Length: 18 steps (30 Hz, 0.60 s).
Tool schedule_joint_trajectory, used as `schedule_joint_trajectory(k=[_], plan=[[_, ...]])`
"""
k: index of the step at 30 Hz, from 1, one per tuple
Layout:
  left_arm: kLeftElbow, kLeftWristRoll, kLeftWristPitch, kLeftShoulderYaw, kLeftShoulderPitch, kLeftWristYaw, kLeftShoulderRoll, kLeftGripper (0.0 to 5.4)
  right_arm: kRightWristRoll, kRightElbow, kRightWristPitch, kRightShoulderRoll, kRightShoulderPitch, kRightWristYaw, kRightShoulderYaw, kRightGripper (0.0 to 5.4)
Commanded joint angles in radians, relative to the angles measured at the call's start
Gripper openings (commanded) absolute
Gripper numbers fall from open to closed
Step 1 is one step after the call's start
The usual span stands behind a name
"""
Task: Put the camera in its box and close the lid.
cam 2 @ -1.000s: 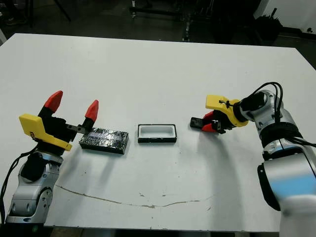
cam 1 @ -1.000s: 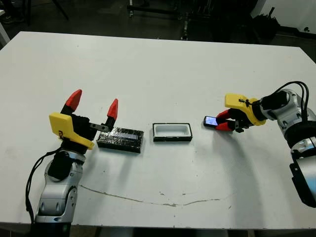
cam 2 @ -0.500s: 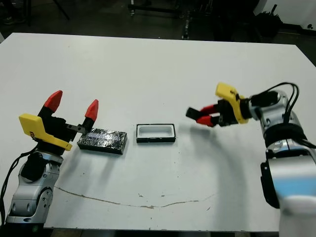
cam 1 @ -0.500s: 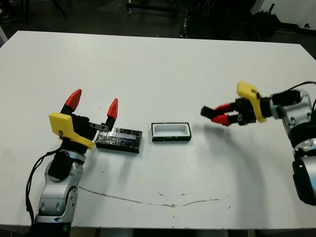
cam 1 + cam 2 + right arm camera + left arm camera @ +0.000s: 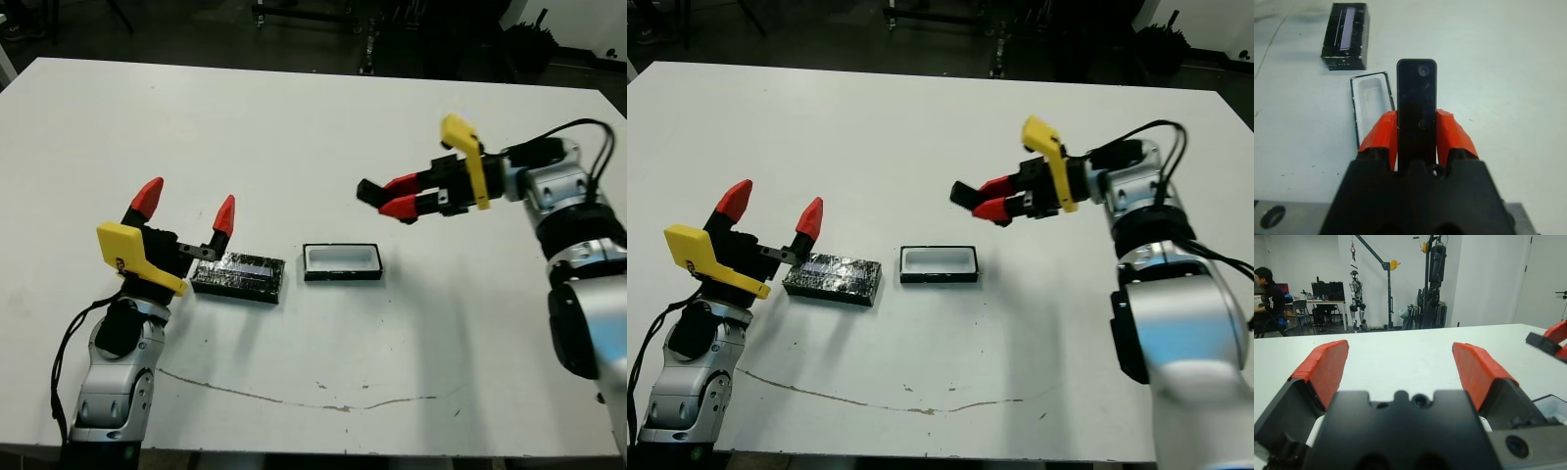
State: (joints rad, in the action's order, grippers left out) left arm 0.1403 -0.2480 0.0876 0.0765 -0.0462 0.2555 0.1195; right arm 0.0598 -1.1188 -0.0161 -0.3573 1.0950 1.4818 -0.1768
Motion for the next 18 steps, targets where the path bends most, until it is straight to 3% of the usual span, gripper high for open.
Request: schedule_joint_trajectory(k=[1, 9, 18], plan=[[0.002, 0.000, -0.011, 0.003, -0.001, 0.002, 0.005, 5.40, 0.002, 0.038, 0.020, 0.031, 0.023, 0.025, -0.020, 1.68], [0.012, 0.004, -0.021, 0.000, 0.004, -0.007, 0.002, 5.40, 0.003, 0.091, 0.092, 0.097, 0.012, 0.043, -0.058, 1.68], [0.006, 0.003, -0.013, 0.000, 0.008, -0.002, 0.002, 5.40, -0.001, 0.156, 0.148, 0.114, -0.003, 0.044, -0.090, 1.68]])
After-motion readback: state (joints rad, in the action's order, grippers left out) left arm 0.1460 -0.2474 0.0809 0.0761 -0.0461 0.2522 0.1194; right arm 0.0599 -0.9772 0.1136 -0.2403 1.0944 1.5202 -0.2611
